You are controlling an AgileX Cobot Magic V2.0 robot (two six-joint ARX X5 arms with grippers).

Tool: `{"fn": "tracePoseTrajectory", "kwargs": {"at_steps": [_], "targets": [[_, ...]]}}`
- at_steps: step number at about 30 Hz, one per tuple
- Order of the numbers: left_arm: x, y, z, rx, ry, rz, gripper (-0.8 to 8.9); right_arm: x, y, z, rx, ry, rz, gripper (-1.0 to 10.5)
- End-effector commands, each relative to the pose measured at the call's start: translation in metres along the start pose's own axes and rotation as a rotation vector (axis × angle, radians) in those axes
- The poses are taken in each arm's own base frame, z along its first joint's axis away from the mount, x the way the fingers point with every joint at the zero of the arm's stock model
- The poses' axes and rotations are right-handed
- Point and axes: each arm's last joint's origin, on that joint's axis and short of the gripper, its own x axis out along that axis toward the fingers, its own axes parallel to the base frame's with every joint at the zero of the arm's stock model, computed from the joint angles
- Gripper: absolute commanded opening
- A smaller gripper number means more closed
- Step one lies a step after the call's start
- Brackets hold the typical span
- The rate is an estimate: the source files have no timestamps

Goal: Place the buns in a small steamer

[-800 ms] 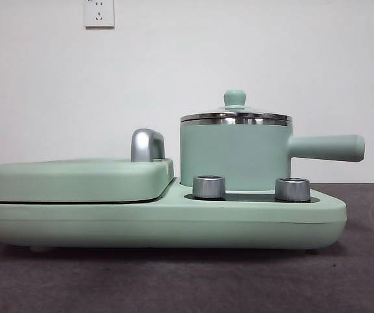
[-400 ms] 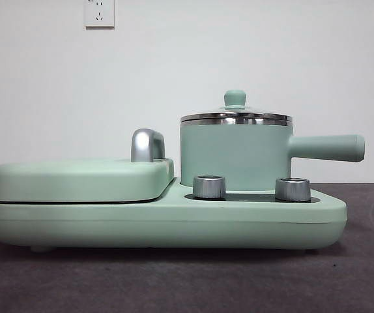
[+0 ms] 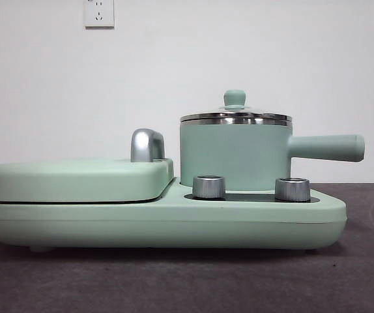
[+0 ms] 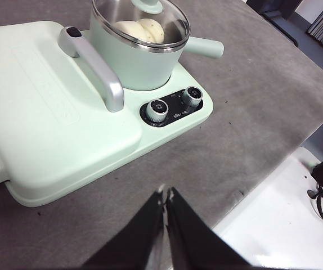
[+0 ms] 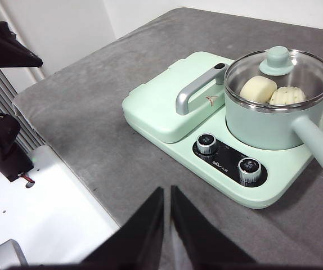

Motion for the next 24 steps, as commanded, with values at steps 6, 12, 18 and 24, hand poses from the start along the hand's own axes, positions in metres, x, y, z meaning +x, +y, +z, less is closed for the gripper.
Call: {"fn": "tracePoseTrajectory", "kwargs": {"at_steps": [6, 12, 18, 24], "targets": [[-0.001, -0.001, 0.001, 0.003, -0.015, -0.009, 0.11, -0.001, 0.001, 0.002, -0.021, -0.01, 0.009, 0.2], [0.0, 0.006, -0.006, -0.029, -0.057, 0.051, 0.11, -0.001, 0.001, 0.002, -0.021, -0.01, 0.009, 0.2], [0.024, 0.037, -0.024, -0.108, -0.279, 0.263, 0.11, -0.001, 0.001, 0.002, -0.021, -0.01, 0.009, 0.2], [0.047, 0.072, -0.059, -0.051, -0.404, 0.471, 0.11, -0.001, 0.001, 0.002, -0.021, -0.01, 0.009, 0.2]]}}
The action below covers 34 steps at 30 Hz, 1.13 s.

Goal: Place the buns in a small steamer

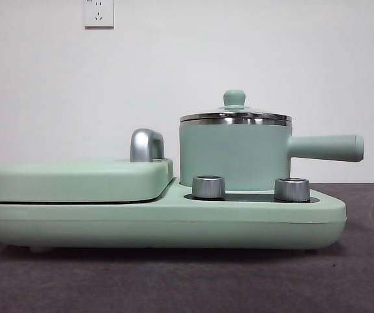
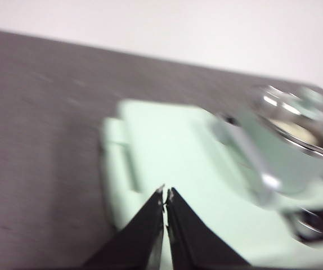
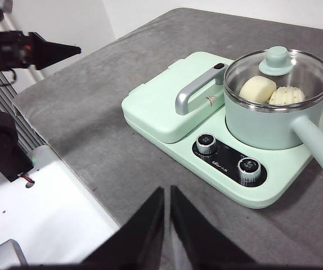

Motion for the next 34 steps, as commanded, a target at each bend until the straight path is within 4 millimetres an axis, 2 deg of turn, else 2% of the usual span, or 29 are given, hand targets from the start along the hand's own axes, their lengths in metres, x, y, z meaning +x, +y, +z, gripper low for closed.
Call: {"fn": "tracePoseTrajectory", "kwargs": {"at_steps": [1, 7, 14, 34], "targets": [[0.012, 0.013, -0.019, 0.117, -0.037, 0.064, 0.11, -0.001, 0.001, 0.002, -0.021, -0.01, 0.009, 0.2], [0.027, 0.032, -0.059, 0.176, -0.049, 0.133, 0.11, -0.001, 0.001, 0.002, -0.022, -0.01, 0.009, 0.2], [0.033, 0.043, -0.087, 0.164, -0.067, 0.255, 0.11, -0.001, 0.001, 0.002, -0.022, -0.01, 0.009, 0.2], [0.035, 0.049, -0.09, 0.164, -0.098, 0.316, 0.11, -0.001, 0.001, 0.002, -0.022, -0.01, 0.01, 0.2]]}}
